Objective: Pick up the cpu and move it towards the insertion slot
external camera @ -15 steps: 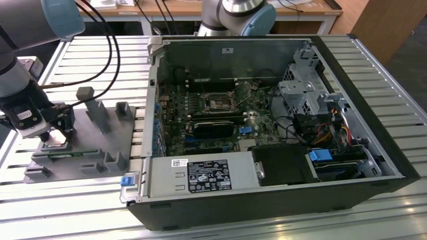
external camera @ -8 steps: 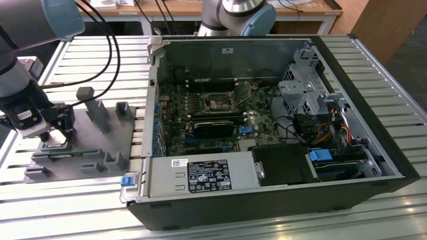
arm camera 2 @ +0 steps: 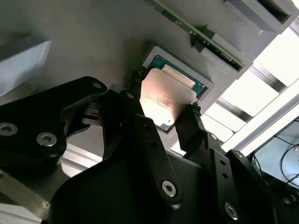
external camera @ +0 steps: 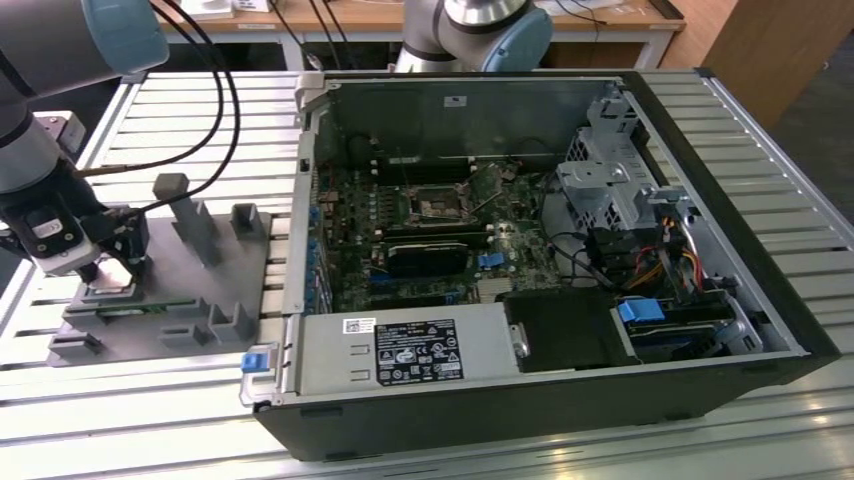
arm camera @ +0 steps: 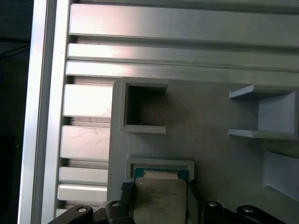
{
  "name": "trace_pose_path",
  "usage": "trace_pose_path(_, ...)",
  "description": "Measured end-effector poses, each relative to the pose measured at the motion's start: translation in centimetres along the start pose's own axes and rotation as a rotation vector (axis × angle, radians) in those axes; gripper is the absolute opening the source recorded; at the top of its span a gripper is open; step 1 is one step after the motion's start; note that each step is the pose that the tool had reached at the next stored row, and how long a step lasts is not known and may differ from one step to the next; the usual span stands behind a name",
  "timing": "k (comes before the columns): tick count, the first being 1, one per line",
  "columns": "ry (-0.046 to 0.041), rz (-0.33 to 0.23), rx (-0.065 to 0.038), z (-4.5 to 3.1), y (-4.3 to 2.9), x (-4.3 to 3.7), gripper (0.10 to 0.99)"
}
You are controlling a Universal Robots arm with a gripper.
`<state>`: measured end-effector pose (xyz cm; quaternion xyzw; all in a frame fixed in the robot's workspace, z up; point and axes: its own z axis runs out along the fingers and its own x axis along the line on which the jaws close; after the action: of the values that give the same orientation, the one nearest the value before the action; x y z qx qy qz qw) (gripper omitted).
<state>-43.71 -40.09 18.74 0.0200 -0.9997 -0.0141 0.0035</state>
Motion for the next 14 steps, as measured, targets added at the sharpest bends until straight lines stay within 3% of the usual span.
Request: trace_pose_path(14, -0.0002, 0.000, 0.001, -1.15, 0.04, 0.01, 0.541)
